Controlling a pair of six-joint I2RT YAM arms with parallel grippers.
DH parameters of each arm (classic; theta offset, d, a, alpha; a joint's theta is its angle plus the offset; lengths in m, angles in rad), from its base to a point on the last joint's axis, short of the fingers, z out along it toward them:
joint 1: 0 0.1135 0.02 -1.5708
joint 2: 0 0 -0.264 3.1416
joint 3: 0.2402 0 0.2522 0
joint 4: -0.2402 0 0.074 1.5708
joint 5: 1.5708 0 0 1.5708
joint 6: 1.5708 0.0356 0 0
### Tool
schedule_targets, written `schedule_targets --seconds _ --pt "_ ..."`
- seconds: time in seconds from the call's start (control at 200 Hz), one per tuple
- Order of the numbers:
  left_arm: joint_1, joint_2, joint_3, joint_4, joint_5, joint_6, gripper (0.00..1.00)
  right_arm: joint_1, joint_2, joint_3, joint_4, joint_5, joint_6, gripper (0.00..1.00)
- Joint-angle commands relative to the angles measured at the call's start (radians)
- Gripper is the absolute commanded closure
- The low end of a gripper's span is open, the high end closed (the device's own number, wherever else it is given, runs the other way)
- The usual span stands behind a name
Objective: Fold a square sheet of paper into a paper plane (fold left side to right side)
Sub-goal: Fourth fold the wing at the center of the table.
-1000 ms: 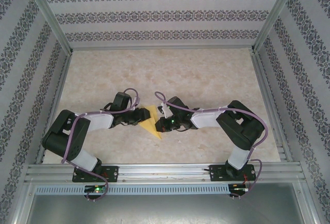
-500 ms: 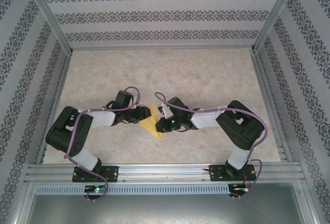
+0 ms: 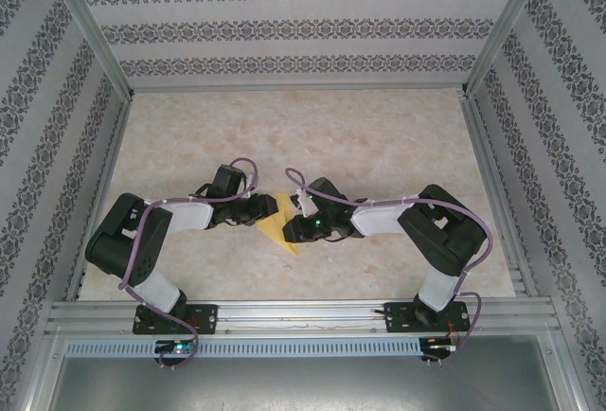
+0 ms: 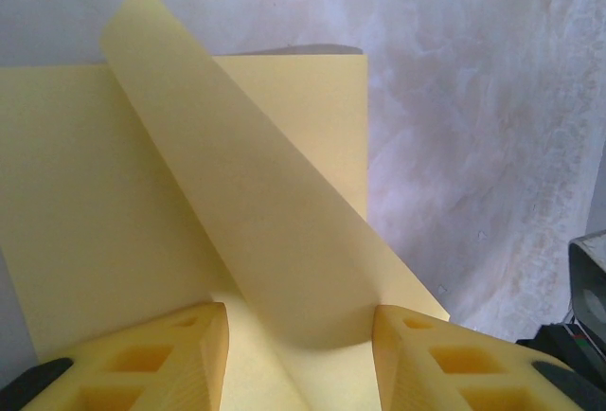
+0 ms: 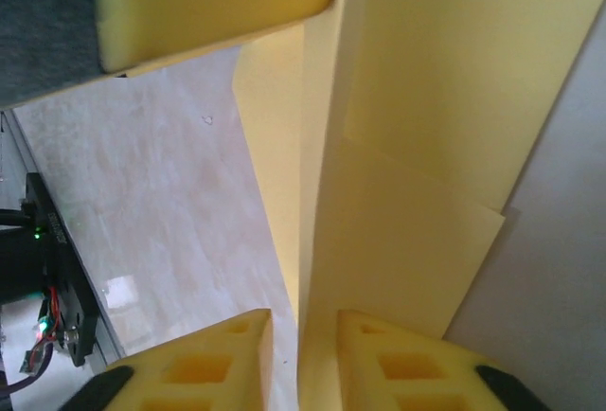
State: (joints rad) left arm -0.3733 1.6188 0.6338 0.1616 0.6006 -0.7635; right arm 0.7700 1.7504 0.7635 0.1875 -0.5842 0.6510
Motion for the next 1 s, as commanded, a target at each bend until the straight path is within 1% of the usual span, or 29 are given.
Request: schedule_targets --seconds 0.0,0.145,0.26,0.39,0.685,0.959,0.999 --pt "-0.011 0.033 -0.003 -0.073 -0.049 0.025 0.56 -0.024 -0.057 -0.012 0.014 -0.027 -0.002 0.69" --pt "-0.011 0.029 -0.005 -0.076 -0.051 0.026 0.56 -0.058 -0.1 -0.025 0.014 -0.031 -0.009 0.59" --pt "-0.01 0.026 -0.006 -0.075 -0.051 0.024 0.56 -0.085 -0.102 -0.022 0.021 -0.046 -0.01 0.58" --pt "-0.012 0.02 -0.008 -0.078 -0.052 0.026 0.56 -0.088 -0.068 0.014 0.025 -0.064 -0.01 0.59" --pt "-0.011 0.015 -0.004 -0.086 -0.053 0.03 0.56 -0.084 0.009 0.077 0.036 -0.06 -0.017 0.64" --pt "-0.011 0.014 -0.002 -0.087 -0.054 0.029 0.56 -0.076 0.059 0.106 0.036 -0.066 -0.021 0.71" --pt "-0.011 0.015 -0.002 -0.088 -0.053 0.029 0.56 -0.075 0.064 0.109 0.036 -0.065 -0.02 0.73"
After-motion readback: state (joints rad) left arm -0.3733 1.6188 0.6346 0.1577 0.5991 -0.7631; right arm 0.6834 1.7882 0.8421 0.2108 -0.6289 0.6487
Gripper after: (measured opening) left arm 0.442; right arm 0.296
